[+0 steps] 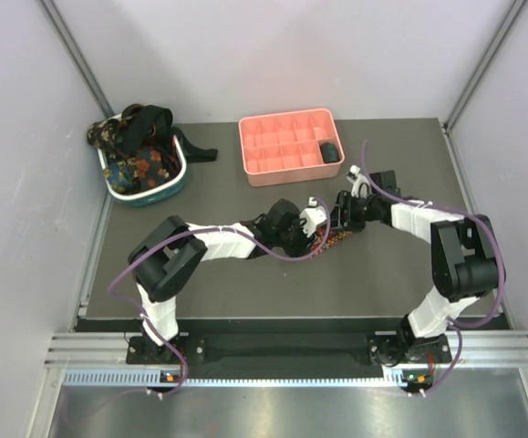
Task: Roll the ties
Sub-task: Roll the tie
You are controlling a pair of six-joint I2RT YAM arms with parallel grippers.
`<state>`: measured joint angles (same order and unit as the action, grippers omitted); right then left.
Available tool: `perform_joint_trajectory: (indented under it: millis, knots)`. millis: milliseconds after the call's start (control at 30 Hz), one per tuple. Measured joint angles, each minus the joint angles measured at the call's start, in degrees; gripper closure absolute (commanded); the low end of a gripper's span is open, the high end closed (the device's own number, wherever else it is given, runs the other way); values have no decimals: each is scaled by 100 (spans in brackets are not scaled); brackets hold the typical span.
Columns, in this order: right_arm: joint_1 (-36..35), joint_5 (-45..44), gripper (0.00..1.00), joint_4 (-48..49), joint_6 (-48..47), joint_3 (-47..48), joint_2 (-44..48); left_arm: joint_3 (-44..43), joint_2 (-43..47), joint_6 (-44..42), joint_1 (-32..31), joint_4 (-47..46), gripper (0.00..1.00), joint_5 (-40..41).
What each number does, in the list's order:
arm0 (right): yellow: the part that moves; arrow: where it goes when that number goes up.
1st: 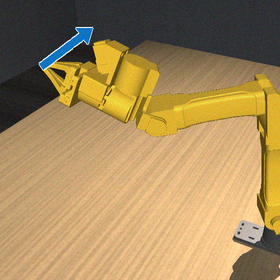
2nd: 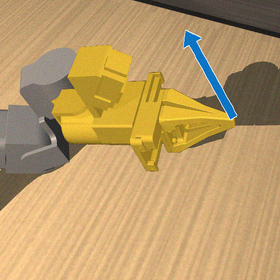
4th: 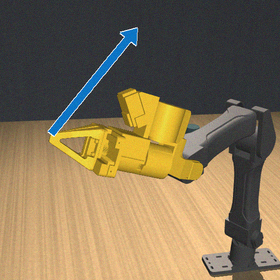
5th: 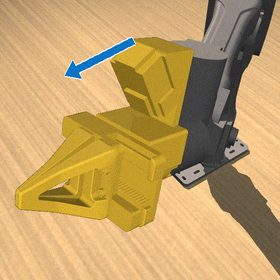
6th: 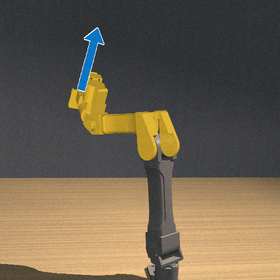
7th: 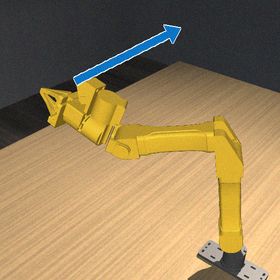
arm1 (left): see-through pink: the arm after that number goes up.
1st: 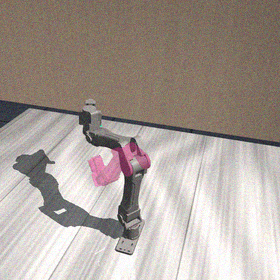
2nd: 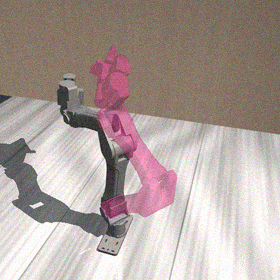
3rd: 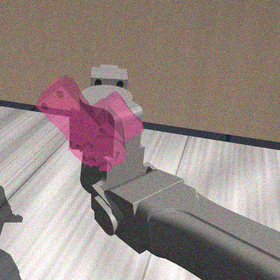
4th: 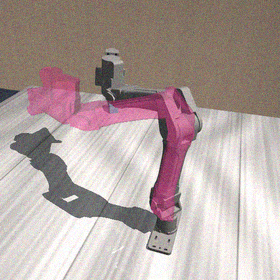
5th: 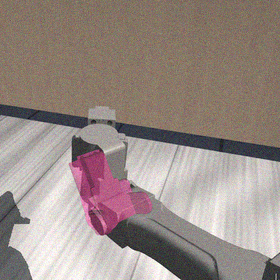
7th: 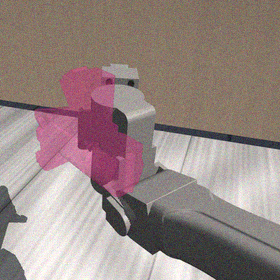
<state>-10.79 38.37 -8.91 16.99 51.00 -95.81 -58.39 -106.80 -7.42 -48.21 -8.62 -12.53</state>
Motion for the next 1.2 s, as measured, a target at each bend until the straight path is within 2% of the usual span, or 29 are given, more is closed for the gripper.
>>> perform_joint_trajectory:
  millis: [100, 400, 533, 667, 867, 1067, 1200]
  knots:
    - [109, -232, 54, 11, 24, -74, 286, -258, -101, 7, -4, 339, 66, 42]
    - [267, -1370, 57, 79, 83, -907, 2028, -1349, -568, 144, -144, 1687, 65, 442]
    - [267, -1773, 57, 66, 72, -1451, 2632, -1843, -800, 166, -212, 2247, 65, 542]
    - [267, -2079, 55, -103, 39, -1694, 2944, -1941, -824, 175, -234, 2428, 66, 592]
    - [267, -1971, 53, 22, 63, -1690, 2671, -1856, -769, 177, -247, 2374, 66, 597]
    - [256, -1567, 53, 232, 221, -1506, 1768, -1274, -431, 201, -247, 1969, 67, 590]
    - [249, -1602, 52, 315, 372, -1248, 1244, -1040, -337, 203, -245, 1668, 67, 575]
